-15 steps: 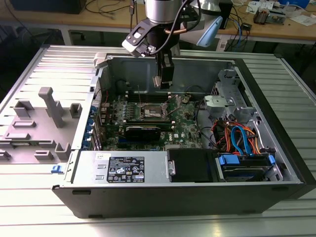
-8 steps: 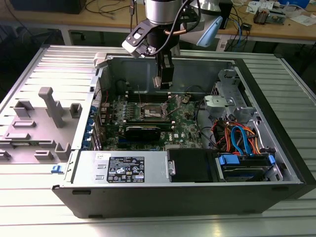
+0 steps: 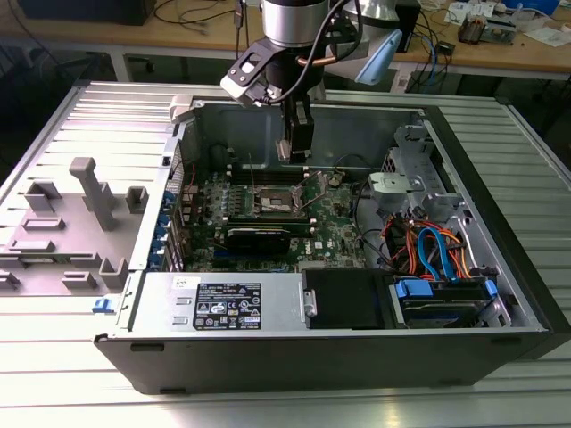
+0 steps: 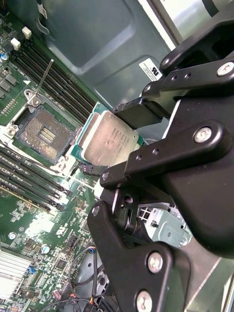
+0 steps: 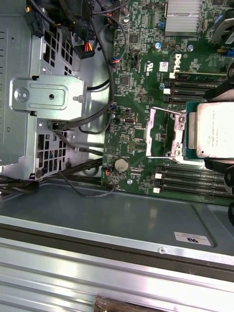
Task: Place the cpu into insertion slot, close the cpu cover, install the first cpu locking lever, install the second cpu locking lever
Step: 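Place the cpu into insertion slot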
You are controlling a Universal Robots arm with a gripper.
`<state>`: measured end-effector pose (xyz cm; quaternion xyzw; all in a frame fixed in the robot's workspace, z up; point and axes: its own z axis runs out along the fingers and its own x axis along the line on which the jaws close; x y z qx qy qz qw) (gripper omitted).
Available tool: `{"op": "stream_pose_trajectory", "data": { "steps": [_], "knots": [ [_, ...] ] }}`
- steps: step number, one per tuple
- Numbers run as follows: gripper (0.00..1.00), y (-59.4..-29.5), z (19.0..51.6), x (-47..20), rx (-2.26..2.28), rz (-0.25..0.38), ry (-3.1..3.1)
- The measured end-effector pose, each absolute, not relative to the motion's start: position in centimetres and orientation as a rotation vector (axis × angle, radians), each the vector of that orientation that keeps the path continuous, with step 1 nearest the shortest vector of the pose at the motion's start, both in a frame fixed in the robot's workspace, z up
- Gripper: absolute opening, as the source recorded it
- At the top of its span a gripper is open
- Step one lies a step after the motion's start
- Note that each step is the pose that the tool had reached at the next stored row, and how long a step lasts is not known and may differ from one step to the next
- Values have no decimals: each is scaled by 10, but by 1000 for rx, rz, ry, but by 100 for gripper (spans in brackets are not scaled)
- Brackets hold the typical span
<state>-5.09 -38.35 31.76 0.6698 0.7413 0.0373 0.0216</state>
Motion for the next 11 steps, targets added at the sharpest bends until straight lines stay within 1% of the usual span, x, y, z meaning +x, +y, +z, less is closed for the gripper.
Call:
{"op": "stream_pose_trajectory", "data": {
  "steps": [11],
  "knots": [
    [55, -385, 317, -51, 2076, 116, 2297]
  ]
}}
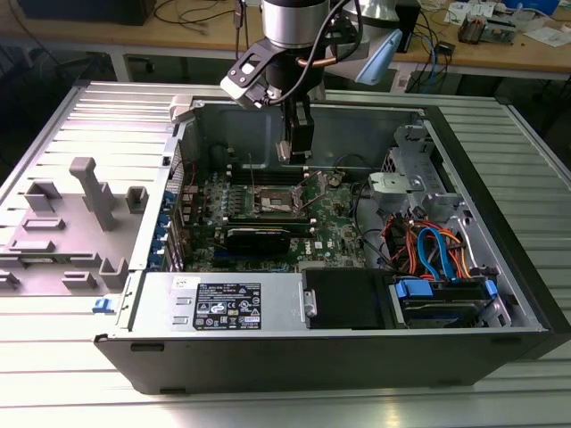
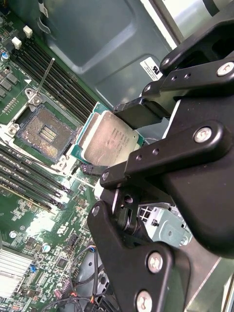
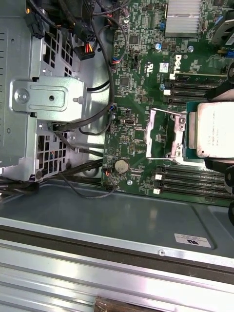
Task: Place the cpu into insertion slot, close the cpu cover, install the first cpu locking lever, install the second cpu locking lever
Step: 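Place the cpu into insertion slot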
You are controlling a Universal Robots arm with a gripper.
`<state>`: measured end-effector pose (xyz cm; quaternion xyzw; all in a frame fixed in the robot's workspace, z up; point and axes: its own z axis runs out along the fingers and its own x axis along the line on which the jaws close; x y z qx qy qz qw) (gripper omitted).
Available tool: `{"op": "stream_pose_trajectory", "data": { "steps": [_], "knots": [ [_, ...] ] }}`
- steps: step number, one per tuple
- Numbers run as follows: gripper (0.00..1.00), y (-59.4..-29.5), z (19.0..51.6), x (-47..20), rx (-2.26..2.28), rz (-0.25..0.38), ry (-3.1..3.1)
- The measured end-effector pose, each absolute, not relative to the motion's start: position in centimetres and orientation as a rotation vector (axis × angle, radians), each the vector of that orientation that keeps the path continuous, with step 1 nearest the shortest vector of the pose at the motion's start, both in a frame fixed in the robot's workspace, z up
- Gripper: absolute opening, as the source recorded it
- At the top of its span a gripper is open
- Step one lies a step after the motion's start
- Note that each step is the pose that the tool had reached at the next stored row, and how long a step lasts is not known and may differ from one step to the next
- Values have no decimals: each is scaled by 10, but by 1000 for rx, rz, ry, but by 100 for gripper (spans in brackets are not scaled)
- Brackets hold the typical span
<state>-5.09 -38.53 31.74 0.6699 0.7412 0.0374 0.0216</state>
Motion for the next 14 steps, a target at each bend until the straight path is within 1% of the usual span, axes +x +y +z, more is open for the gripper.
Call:
{"op": "stream_pose_trajectory", "data": {
  "steps": [14],
  "knots": [
    [55, -386, 312, -51, 2107, 113, 2269]
  ]
}}
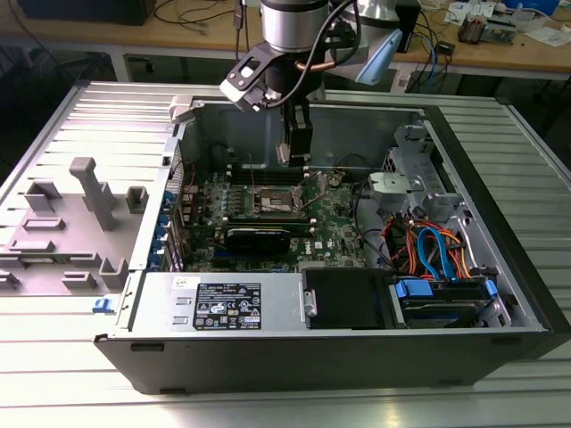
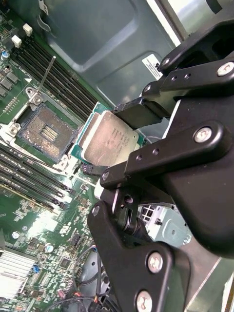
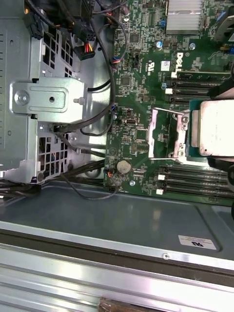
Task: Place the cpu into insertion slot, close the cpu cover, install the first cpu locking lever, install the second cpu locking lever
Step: 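Place the cpu into insertion slot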
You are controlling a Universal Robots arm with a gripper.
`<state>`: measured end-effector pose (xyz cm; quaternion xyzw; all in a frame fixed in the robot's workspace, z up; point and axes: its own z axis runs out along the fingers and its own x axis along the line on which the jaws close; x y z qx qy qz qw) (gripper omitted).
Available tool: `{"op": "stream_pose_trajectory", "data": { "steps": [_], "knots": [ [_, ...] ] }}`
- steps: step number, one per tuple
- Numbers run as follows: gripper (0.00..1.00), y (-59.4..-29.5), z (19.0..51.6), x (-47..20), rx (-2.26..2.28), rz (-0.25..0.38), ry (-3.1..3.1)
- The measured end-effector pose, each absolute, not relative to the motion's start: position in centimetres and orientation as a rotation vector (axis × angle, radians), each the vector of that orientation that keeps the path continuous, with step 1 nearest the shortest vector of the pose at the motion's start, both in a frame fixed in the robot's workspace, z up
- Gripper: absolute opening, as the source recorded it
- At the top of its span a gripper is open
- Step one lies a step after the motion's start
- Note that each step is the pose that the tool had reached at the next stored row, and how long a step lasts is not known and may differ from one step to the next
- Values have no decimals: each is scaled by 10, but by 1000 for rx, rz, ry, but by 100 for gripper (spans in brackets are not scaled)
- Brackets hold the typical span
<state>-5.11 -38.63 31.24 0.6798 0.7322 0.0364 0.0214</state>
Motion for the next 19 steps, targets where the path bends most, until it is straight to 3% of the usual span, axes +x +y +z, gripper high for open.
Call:
{"op": "stream_pose_trajectory", "data": {
  "steps": [19],
  "knots": [
    [55, -386, 308, -53, 2146, 112, 2231]
  ]
}}
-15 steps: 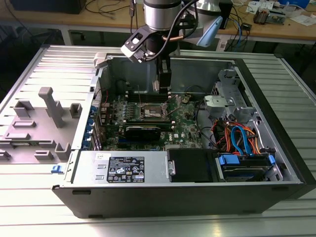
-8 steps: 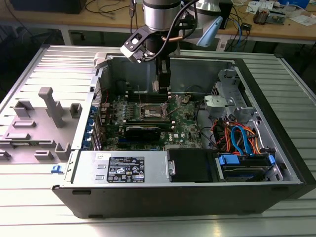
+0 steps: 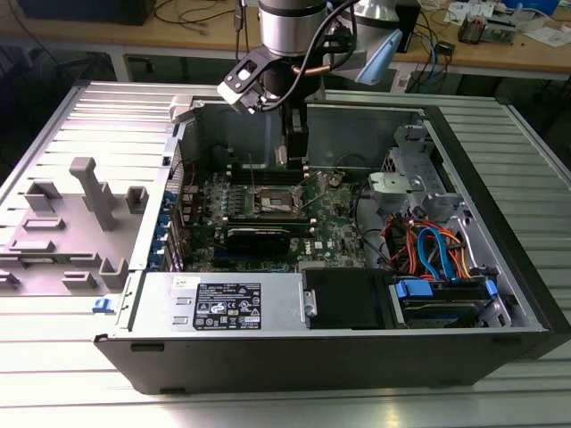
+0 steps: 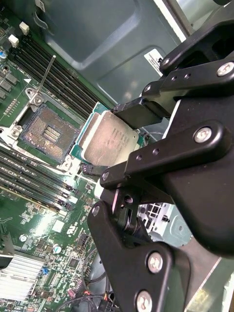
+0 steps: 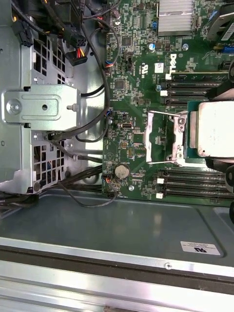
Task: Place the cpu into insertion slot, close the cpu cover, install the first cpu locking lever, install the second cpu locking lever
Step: 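Place the cpu into insertion slot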
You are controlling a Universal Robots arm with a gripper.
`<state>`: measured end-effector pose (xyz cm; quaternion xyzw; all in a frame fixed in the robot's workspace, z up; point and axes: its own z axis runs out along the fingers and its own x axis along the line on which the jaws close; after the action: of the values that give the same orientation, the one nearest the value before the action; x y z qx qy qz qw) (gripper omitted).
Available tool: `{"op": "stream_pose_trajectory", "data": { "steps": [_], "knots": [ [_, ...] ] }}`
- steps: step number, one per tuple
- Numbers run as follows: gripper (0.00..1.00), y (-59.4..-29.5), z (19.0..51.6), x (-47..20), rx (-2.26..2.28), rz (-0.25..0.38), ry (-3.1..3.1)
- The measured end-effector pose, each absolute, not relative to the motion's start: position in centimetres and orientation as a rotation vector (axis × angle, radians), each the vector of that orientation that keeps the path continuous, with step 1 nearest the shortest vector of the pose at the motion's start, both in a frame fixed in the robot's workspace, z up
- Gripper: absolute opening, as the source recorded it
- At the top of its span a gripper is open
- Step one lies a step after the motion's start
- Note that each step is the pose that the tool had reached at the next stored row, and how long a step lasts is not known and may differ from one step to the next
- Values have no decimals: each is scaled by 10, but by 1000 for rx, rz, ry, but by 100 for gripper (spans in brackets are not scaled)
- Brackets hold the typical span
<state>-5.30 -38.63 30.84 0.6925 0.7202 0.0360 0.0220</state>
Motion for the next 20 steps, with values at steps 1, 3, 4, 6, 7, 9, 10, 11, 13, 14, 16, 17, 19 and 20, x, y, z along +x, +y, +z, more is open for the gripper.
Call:
{"op": "stream_pose_trajectory", "data": {
  "steps": [1, 3, 4, 6, 7, 9, 10, 11, 13, 14, 16, 17, 19, 20],
  "knots": [
    [55, -386, 308, -53, 2146, 112, 2231],
    [55, -386, 307, -53, 2147, 111, 2232],
    [55, -386, 306, -53, 2148, 108, 2233],
    [55, -386, 302, -53, 2149, 105, 2235],
    [55, -385, 298, -53, 2150, 103, 2235],
    [55, -383, 294, -53, 2157, 102, 2229],
    [55, -382, 291, -53, 2168, 102, 2219],
    [55, -382, 289, -53, 2174, 102, 2212],
    [55, -381, 285, -55, 2178, 101, 2208],
    [55, -381, 283, -56, 2178, 101, 2207],
    [55, -381, 278, -61, 2178, 101, 2208],
    [55, -381, 276, -62, 2178, 101, 2208],
    [55, -381, 272, -65, 2178, 101, 2208],
    [55, -381, 270, -66, 2178, 102, 2208]
  ]
}}
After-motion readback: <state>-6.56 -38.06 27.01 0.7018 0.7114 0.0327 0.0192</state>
